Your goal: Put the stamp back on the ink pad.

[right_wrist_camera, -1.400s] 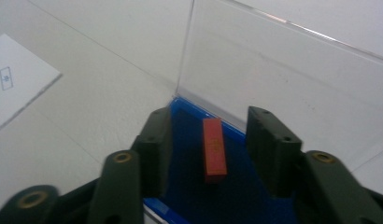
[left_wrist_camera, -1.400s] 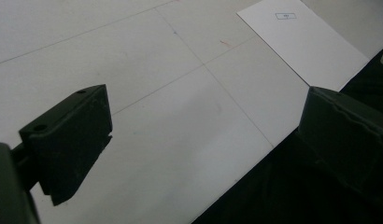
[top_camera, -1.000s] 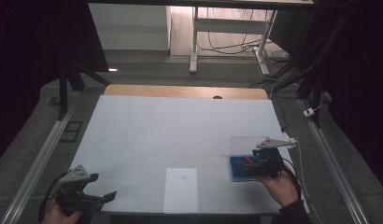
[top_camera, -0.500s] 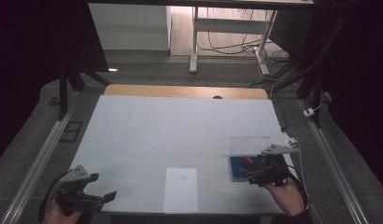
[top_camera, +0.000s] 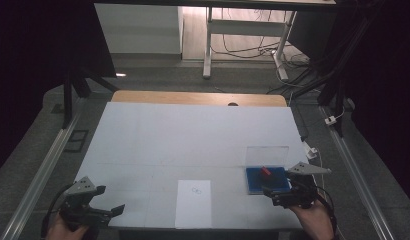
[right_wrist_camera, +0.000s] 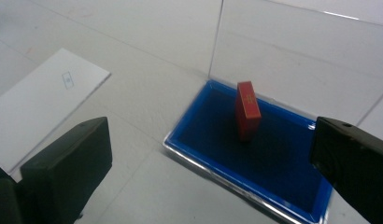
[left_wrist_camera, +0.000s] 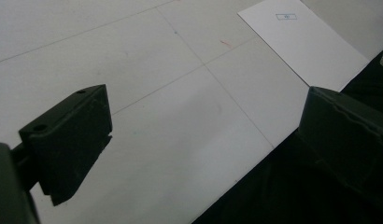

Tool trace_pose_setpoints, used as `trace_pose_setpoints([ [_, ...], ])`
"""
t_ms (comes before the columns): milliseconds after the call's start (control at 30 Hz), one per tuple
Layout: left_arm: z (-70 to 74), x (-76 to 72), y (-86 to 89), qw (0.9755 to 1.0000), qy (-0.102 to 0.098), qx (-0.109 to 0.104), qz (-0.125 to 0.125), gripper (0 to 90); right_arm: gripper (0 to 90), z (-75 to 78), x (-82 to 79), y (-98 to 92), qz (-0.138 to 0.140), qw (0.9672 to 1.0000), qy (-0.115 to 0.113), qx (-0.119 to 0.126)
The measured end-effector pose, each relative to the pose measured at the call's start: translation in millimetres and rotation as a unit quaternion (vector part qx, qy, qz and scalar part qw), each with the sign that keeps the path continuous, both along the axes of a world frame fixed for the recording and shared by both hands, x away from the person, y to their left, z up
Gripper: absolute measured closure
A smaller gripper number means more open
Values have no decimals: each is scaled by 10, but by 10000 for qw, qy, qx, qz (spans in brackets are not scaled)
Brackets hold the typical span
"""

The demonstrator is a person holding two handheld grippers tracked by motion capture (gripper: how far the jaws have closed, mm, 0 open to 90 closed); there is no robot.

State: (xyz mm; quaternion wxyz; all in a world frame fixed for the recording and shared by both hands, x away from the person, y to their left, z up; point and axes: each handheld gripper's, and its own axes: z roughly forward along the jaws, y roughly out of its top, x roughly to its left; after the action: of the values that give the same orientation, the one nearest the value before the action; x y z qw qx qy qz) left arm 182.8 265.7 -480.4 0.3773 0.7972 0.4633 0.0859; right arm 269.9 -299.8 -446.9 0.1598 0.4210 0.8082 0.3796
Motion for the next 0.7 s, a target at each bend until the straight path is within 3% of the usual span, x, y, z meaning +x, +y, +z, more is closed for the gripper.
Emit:
trace_pose_setpoints([
  [467, 0, 2, 1, 10000, 3, -3, 2, 31, 0, -41, -258, -150, -331, 9994, -18, -31],
  [700, 0, 0, 3, 10000, 3, -10, 9, 30, 0, -71, -372, -213, -370, 9993, 61, -60],
])
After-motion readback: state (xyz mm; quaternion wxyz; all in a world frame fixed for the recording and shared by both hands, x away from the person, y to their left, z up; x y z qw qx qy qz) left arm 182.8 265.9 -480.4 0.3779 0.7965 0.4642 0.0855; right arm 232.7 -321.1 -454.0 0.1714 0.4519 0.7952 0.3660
